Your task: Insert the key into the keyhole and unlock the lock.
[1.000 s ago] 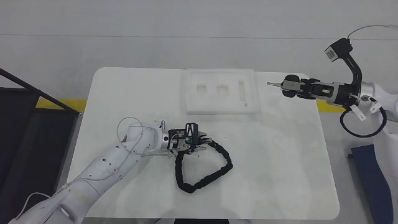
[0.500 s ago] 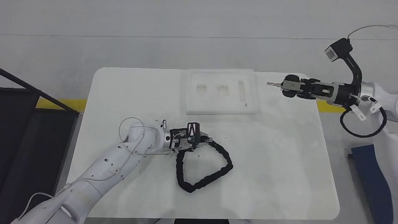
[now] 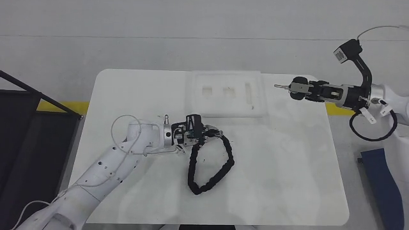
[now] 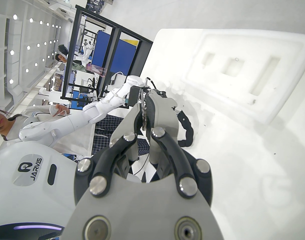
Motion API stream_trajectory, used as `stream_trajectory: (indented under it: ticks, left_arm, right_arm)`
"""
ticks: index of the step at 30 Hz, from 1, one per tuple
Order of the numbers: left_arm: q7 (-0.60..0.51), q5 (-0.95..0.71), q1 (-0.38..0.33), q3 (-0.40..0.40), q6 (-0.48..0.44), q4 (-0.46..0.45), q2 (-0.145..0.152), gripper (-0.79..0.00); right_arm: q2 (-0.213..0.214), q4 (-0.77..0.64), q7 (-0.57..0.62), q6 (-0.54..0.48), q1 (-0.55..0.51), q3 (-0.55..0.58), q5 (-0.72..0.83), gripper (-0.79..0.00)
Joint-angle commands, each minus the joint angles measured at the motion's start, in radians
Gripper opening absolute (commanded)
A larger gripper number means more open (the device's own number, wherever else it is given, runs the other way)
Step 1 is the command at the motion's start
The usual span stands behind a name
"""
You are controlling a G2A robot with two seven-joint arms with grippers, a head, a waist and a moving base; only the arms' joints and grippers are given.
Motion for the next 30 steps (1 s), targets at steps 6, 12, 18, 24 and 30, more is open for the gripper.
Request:
stream_trajectory:
  ticks: [6,12,18,24,30]
  left_arm:
    - [0.046,-0.062,0.005,-0.048,-0.062,-0.083,0.008,-0.785]
    - [0.081,-0.134,-0.008,-0.062,-0.117,-0.118,0.002,-0.785]
    - [0.116,-0.193,-0.032,-0.061,-0.152,-0.144,-0.010,-0.785]
    - [0.152,-0.218,-0.068,-0.046,-0.158,-0.154,-0.028,-0.785]
    - [0.183,-0.212,-0.109,-0.005,-0.139,-0.134,-0.056,-0.785]
  right_arm:
    - [0.004,-0.039,-0.005,0.011,-0.017,-0.009,-0.056,-0.785]
    - [0.022,-0.114,0.101,0.067,-0.018,0.016,-0.087,-0.785]
    - [0.041,-0.175,0.207,0.094,-0.002,0.061,-0.075,-0.785]
    - [0.056,-0.206,0.245,0.113,0.013,0.090,-0.075,-0.785]
    - [0.071,-0.234,0.251,0.169,0.023,0.130,-0.081,-0.785]
